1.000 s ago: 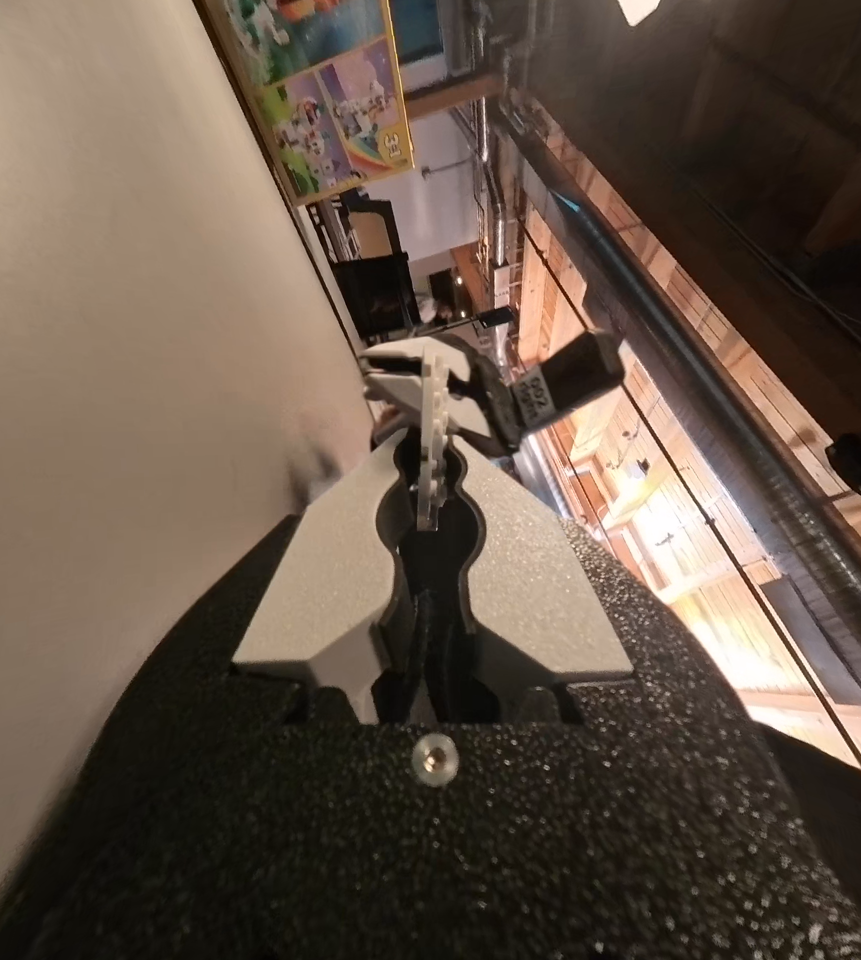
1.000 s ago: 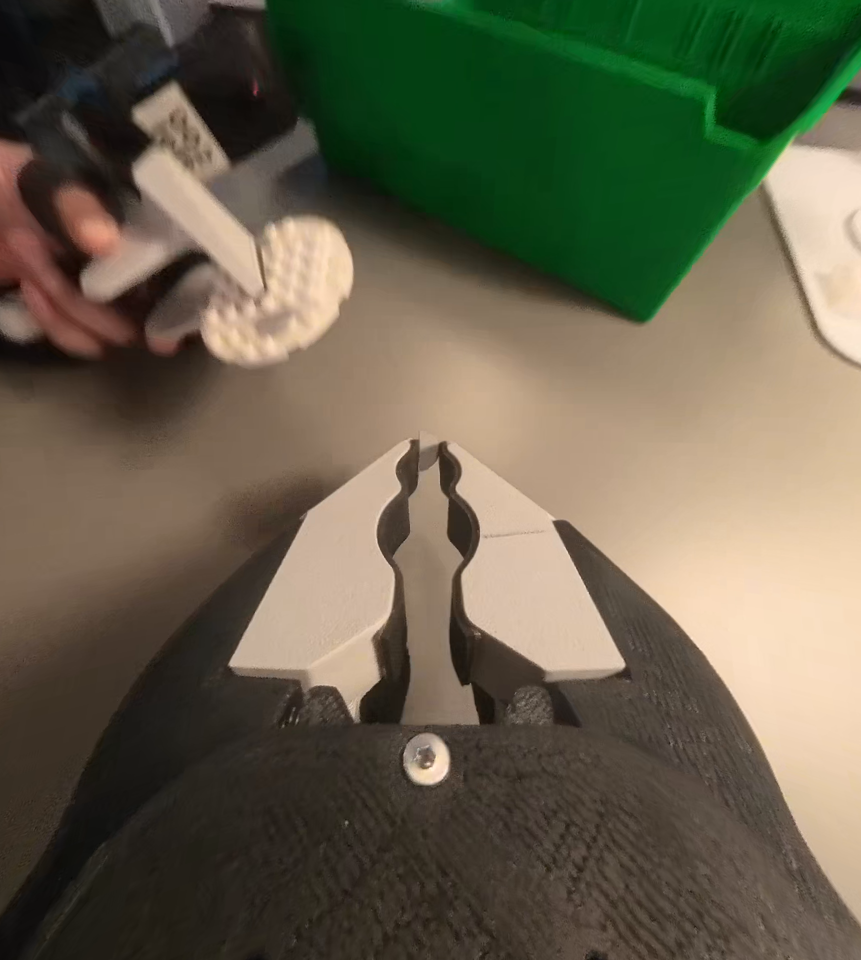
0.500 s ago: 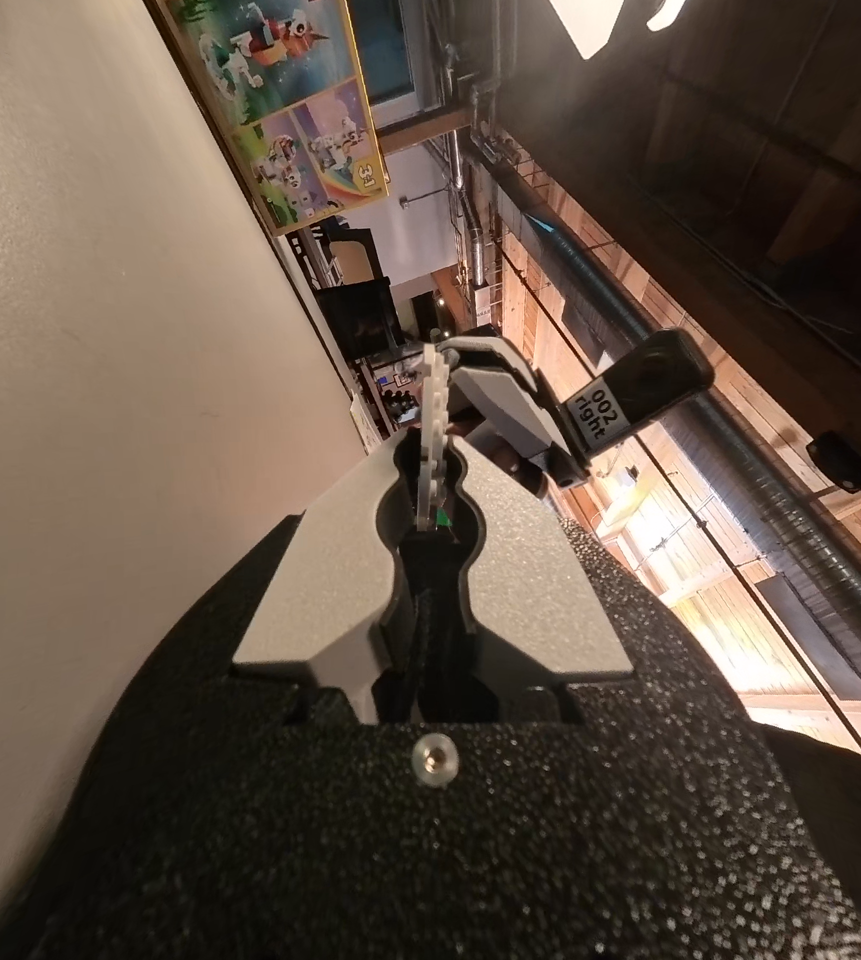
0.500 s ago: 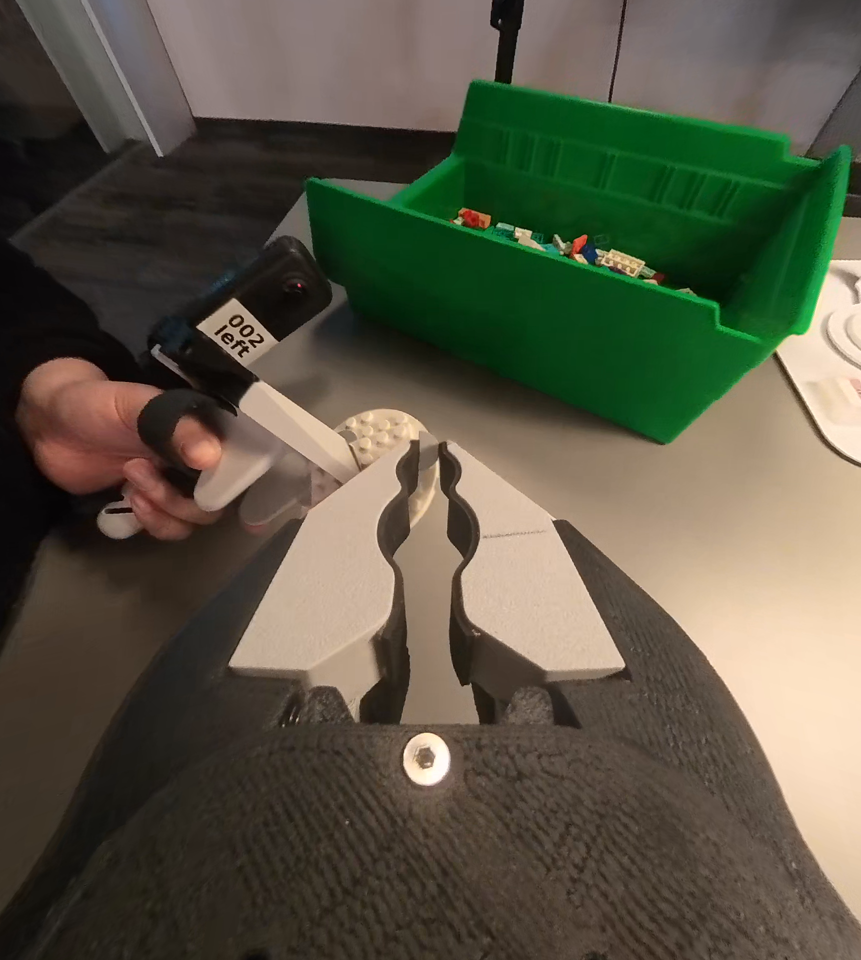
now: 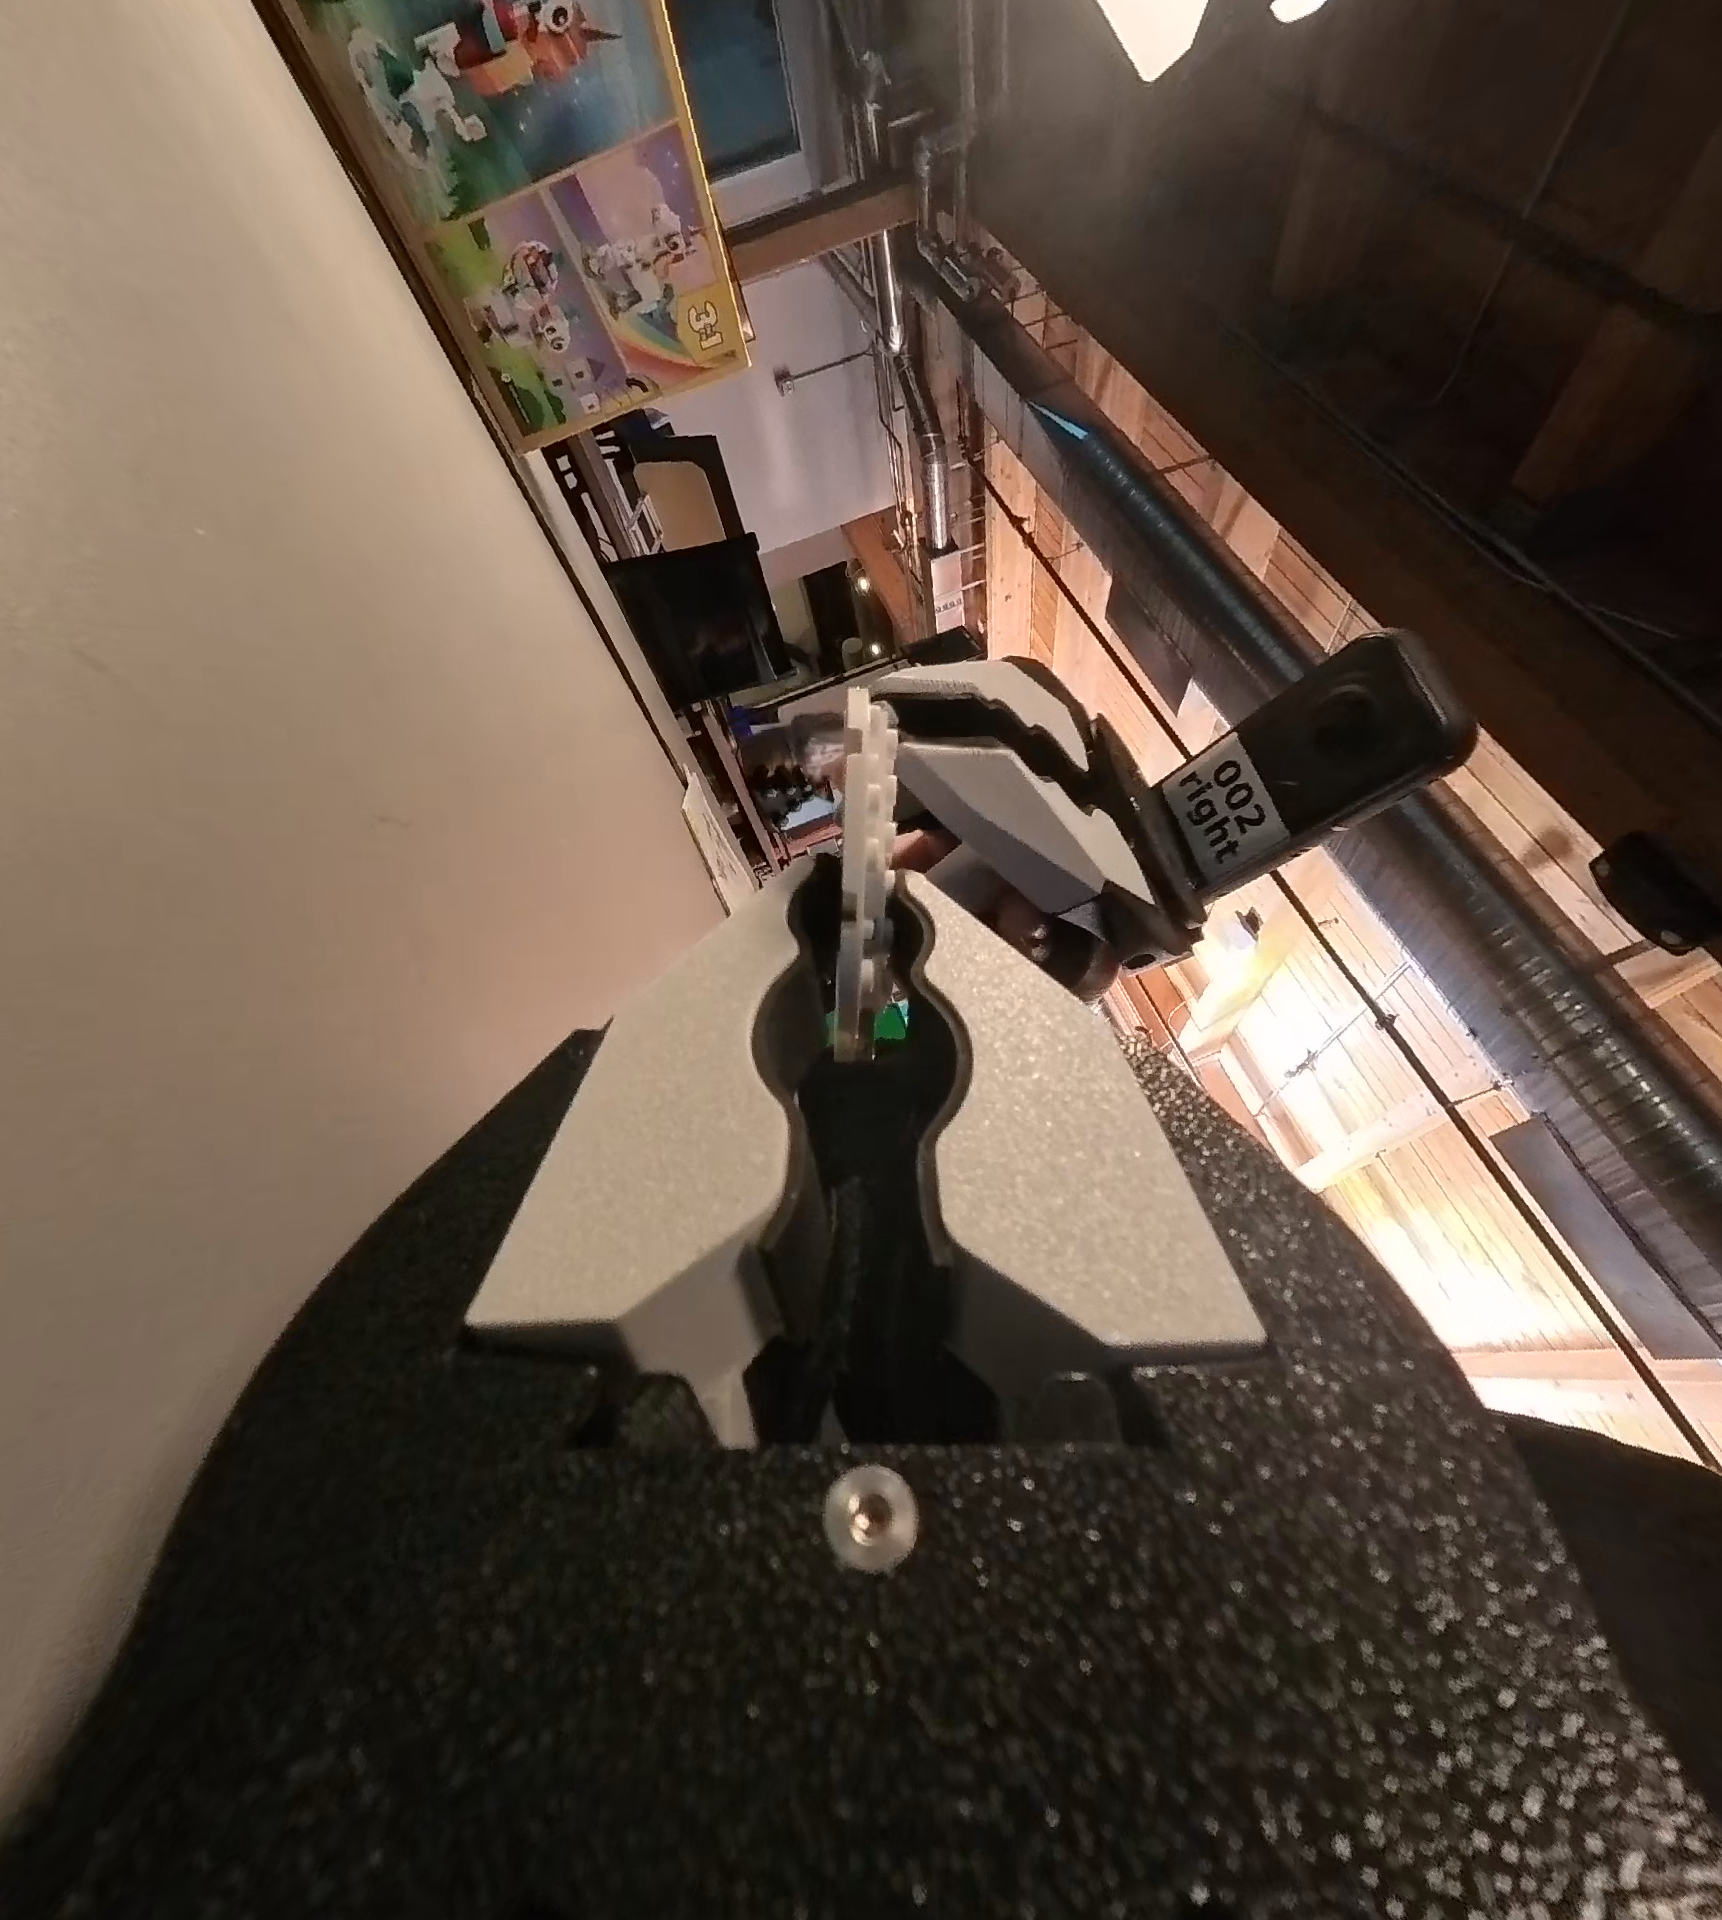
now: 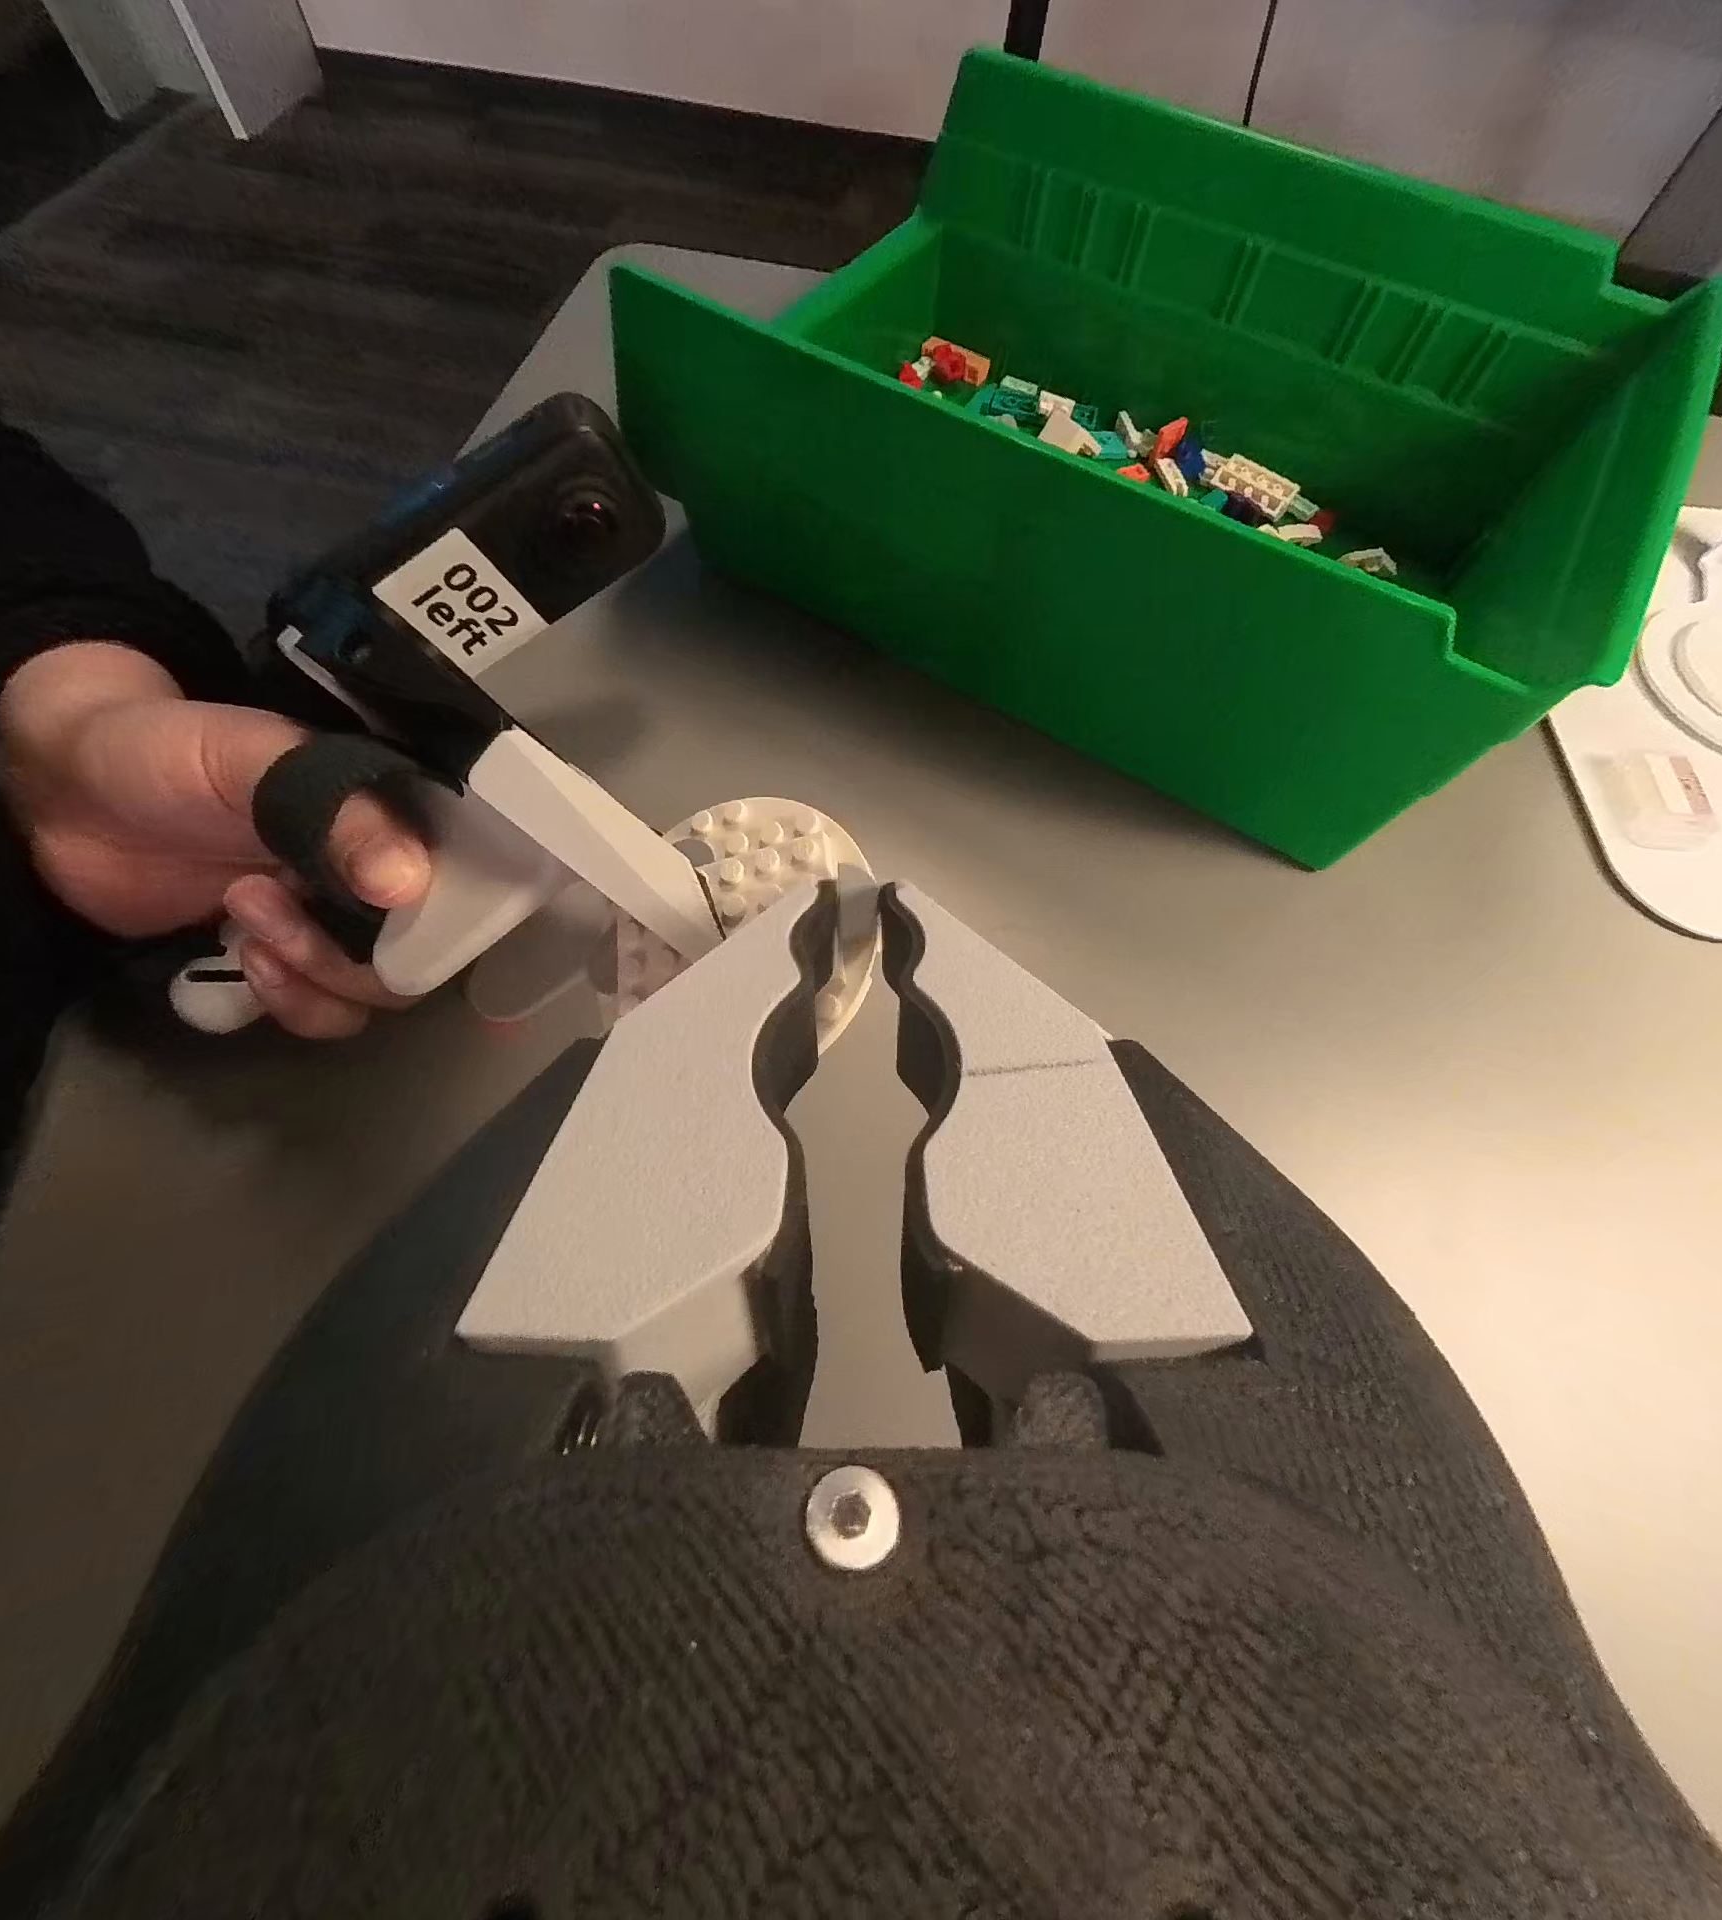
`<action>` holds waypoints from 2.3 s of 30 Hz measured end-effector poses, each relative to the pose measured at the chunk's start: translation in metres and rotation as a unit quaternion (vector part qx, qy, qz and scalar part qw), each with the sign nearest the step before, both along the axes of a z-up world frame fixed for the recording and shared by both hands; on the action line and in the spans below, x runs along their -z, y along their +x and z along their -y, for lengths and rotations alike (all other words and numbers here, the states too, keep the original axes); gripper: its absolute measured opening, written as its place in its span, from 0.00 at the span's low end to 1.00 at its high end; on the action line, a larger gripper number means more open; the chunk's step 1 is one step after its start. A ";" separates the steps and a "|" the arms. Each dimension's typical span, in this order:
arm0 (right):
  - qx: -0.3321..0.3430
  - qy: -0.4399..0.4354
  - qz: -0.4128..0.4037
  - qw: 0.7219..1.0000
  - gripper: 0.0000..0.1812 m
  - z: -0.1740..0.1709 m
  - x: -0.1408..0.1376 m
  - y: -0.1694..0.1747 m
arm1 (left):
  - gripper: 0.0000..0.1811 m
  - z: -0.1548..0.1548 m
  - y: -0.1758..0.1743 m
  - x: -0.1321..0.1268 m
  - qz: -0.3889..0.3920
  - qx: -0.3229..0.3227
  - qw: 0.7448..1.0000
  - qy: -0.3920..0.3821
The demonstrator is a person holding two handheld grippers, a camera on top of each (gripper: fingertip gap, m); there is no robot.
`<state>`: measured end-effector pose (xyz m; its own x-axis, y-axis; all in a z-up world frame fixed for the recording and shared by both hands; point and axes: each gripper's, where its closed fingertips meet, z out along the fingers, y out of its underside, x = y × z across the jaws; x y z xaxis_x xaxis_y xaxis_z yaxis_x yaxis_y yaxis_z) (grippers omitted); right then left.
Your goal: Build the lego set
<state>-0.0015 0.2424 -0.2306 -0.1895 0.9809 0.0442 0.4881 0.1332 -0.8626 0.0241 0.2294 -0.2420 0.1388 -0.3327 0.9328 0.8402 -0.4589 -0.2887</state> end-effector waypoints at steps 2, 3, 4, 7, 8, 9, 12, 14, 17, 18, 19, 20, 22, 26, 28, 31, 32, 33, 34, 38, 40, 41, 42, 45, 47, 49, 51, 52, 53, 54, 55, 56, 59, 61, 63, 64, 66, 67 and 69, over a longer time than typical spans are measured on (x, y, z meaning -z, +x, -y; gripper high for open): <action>-0.001 0.001 0.002 1.000 0.04 0.000 0.000 0.000 | 0.03 0.000 0.000 0.000 0.000 0.001 1.000 0.000; -0.001 0.001 0.003 1.000 0.04 0.000 0.000 0.001 | 0.03 0.000 0.001 0.000 0.000 0.002 1.000 0.001; -0.002 0.000 0.003 1.000 0.04 0.000 0.000 0.001 | 0.03 0.000 0.001 0.000 0.000 0.003 1.000 0.001; -0.004 -0.004 0.006 1.000 0.04 0.001 0.000 0.001 | 0.03 0.001 0.001 -0.001 0.000 0.004 1.000 0.002; -0.007 -0.007 0.007 1.000 0.05 0.002 0.000 0.001 | 0.03 0.001 0.001 -0.001 0.001 0.005 1.000 0.003; -0.010 -0.010 0.008 1.000 0.06 0.003 0.000 0.001 | 0.03 0.001 0.001 -0.001 0.001 0.006 1.000 0.003; -0.012 -0.007 0.009 1.000 0.06 0.004 0.000 0.001 | 0.03 0.001 0.002 -0.001 0.002 0.007 1.000 0.003; -0.013 -0.009 0.009 1.000 0.07 0.005 0.000 0.002 | 0.03 0.001 0.002 -0.001 0.002 0.008 1.000 0.004; -0.015 -0.010 0.009 1.000 0.08 0.006 -0.001 0.002 | 0.03 0.001 0.002 -0.001 0.002 0.009 1.000 0.004; -0.015 -0.009 0.009 1.000 0.08 0.006 -0.001 0.003 | 0.03 0.001 0.002 -0.001 0.002 0.009 1.000 0.004; -0.016 -0.007 0.009 1.000 0.08 0.006 -0.001 0.003 | 0.03 0.001 0.002 -0.001 0.002 0.010 1.000 0.004; -0.017 -0.004 0.010 1.000 0.08 0.006 -0.001 0.003 | 0.03 0.001 0.002 -0.001 0.002 0.010 1.000 0.004; -0.020 0.000 0.011 1.000 0.09 0.007 -0.001 0.004 | 0.03 0.001 0.003 -0.001 0.003 0.011 1.000 0.004; -0.022 0.001 0.012 1.000 0.10 0.009 -0.002 0.004 | 0.03 0.001 0.002 -0.001 0.004 0.011 1.000 0.004; -0.024 0.000 0.011 1.000 0.10 0.010 -0.002 0.004 | 0.03 0.001 0.002 -0.001 0.004 0.011 1.000 0.004; -0.023 0.000 0.009 1.000 0.10 0.010 -0.003 0.004 | 0.03 0.001 0.002 -0.001 0.004 0.011 1.000 0.004; -0.022 -0.001 0.008 1.000 0.10 0.010 -0.004 0.004 | 0.03 0.001 0.002 -0.002 0.004 0.011 1.000 0.005; -0.022 -0.004 0.006 1.000 0.10 0.009 -0.004 0.004 | 0.03 0.001 0.003 -0.002 0.004 0.012 1.000 0.005; -0.021 -0.008 0.005 1.000 0.10 0.009 -0.005 0.004 | 0.03 0.002 0.003 -0.002 0.004 0.012 1.000 0.005; -0.020 -0.019 0.000 1.000 0.10 0.009 -0.006 0.005 | 0.03 0.002 0.003 -0.002 0.005 0.013 1.000 0.006; -0.006 -0.022 -0.008 1.000 0.11 0.004 -0.009 0.004 | 0.03 0.002 0.003 -0.002 0.005 0.014 1.000 0.006; 0.010 -0.034 -0.015 0.999 0.11 0.000 -0.011 0.004 | 0.03 0.002 0.003 -0.002 0.005 0.014 1.000 0.007; 0.030 -0.058 -0.023 0.998 0.11 -0.006 -0.013 0.004 | 0.03 0.002 0.003 -0.002 0.005 0.016 1.000 0.007; 0.075 -0.210 -0.046 0.974 0.11 -0.016 -0.016 0.005 | 0.03 0.002 0.004 -0.003 0.005 0.017 1.000 0.009; 0.075 -0.318 -0.046 0.944 0.10 -0.013 -0.011 0.008 | 0.03 0.003 0.004 -0.003 0.006 0.017 1.000 0.011; 0.058 -0.400 -0.054 0.913 0.09 -0.006 -0.008 0.009 | 0.03 0.003 0.003 -0.004 0.006 0.017 1.000 0.012; 0.045 -0.458 -0.064 0.886 0.08 0.000 -0.008 0.008 | 0.03 0.003 0.003 -0.003 0.006 0.016 1.000 0.011; 0.046 -0.473 -0.068 0.877 0.07 0.000 -0.007 0.008 | 0.03 0.003 0.003 -0.003 0.007 0.015 1.000 0.011; 0.046 -0.482 -0.072 0.872 0.07 -0.001 -0.007 0.008 | 0.03 0.003 0.003 -0.004 0.007 0.015 1.000 0.011; 0.046 -0.486 -0.072 0.870 0.07 -0.001 -0.006 0.008 | 0.03 0.003 0.003 -0.003 0.007 0.015 1.000 0.011; 0.049 -0.483 -0.067 0.872 0.07 -0.001 -0.004 0.007 | 0.03 0.003 0.003 -0.003 0.006 0.017 1.000 0.011; 0.054 -0.474 -0.060 0.877 0.07 -0.001 0.000 0.006 | 0.03 0.003 0.003 -0.003 0.006 0.016 1.000 0.011; 0.046 -0.480 -0.058 0.874 0.08 0.003 -0.001 0.004 | 0.03 0.003 0.004 -0.003 0.005 0.017 1.000 0.011; 0.041 -0.487 -0.058 0.870 0.08 0.005 0.000 0.003 | 0.03 0.003 0.003 -0.003 0.006 0.017 1.000 0.011; 0.037 -0.496 -0.060 0.866 0.06 0.006 -0.001 0.003 | 0.03 0.003 0.003 -0.003 0.005 0.017 1.000 0.012; 0.036 -0.500 -0.061 0.863 0.06 0.006 -0.002 0.003 | 0.03 0.003 0.003 -0.004 0.006 0.016 1.000 0.013; 0.038 -0.503 -0.064 0.861 0.05 0.006 -0.001 0.002 | 0.03 0.003 0.003 -0.004 0.006 0.015 1.000 0.013; 0.039 -0.507 -0.066 0.859 0.05 0.006 -0.001 0.002 | 0.03 0.003 0.003 -0.004 0.006 0.015 1.000 0.013; 0.045 -0.510 -0.070 0.856 0.04 0.005 -0.001 0.000 | 0.03 0.003 0.004 -0.003 0.003 0.015 1.000 0.011</action>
<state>-0.0013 0.2372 -0.2299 -0.1742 0.5323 -0.8284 0.3393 -0.7573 -0.5580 0.0276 0.2268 -0.2387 0.1219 -0.3579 0.9258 0.8278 -0.4779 -0.2937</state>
